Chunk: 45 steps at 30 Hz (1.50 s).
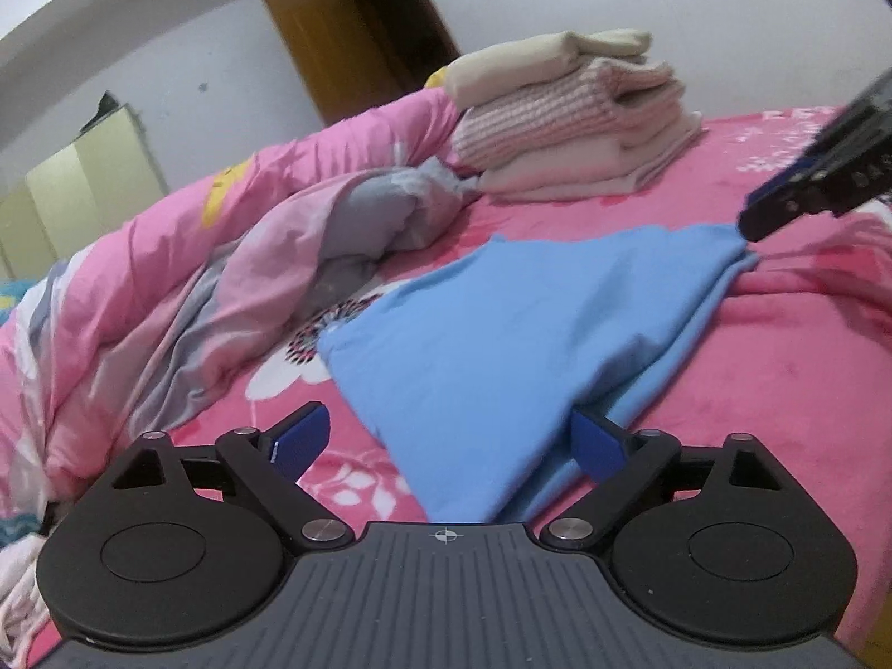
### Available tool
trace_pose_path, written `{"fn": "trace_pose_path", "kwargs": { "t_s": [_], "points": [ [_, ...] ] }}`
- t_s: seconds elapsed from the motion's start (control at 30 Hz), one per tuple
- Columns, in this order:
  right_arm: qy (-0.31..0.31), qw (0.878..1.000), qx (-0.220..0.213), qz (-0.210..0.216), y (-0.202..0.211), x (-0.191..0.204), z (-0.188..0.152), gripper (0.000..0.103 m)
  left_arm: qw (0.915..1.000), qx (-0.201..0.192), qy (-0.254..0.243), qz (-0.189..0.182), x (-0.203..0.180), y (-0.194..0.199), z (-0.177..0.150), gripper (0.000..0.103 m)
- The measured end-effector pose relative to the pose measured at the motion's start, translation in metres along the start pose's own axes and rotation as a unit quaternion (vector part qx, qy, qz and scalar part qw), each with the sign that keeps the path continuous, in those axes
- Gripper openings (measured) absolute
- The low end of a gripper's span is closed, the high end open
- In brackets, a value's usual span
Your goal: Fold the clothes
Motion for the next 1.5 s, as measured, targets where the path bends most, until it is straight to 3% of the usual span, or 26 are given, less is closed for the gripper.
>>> {"fn": "trace_pose_path", "kwargs": {
  "t_s": [0.2, 0.33, 0.57, 0.67, 0.9, 1.23, 1.4, 1.5],
  "points": [
    [0.020, 1.000, -0.005, 0.011, 0.002, 0.010, 0.004, 0.021, 0.9990, 0.027, 0.019, 0.028, 0.017, 0.005, -0.022, 0.089],
    [0.083, 0.996, -0.005, 0.044, -0.003, 0.043, 0.008, 0.021, 0.9972, 0.035, 0.059, 0.031, 0.030, 0.006, -0.030, 0.089],
    [0.230, 0.970, -0.002, 0.073, -0.024, 0.109, 0.004, 0.026, 0.9879, 0.047, 0.146, 0.021, 0.049, 0.004, -0.039, 0.089],
    [0.260, 0.962, -0.001, 0.081, -0.031, 0.125, 0.001, 0.026, 0.9850, 0.047, 0.165, 0.016, 0.051, 0.004, -0.042, 0.089],
    [0.322, 0.945, -0.006, 0.049, -0.036, 0.136, -0.010, 0.026, 0.9789, 0.036, 0.201, 0.016, 0.058, 0.007, -0.044, 0.089],
    [0.335, 0.940, -0.029, 0.052, -0.040, 0.154, -0.007, 0.028, 0.9739, 0.019, 0.226, 0.019, 0.063, 0.012, -0.040, 0.089],
    [0.352, 0.935, -0.035, 0.002, -0.045, 0.151, -0.008, 0.028, 0.9741, 0.012, 0.225, 0.024, 0.064, 0.015, -0.040, 0.089],
    [0.339, 0.940, -0.023, -0.035, -0.042, 0.131, -0.010, 0.026, 0.9739, 0.012, 0.225, 0.024, 0.064, 0.015, -0.041, 0.089]
  ]
}}
Point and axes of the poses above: each gripper's, at about its wrist camera, not at the fingertips, and y roughly against the way its jaws point, x to its left, z to its top, the point moved 7 cm from there along -y, roughly the way its jaws point
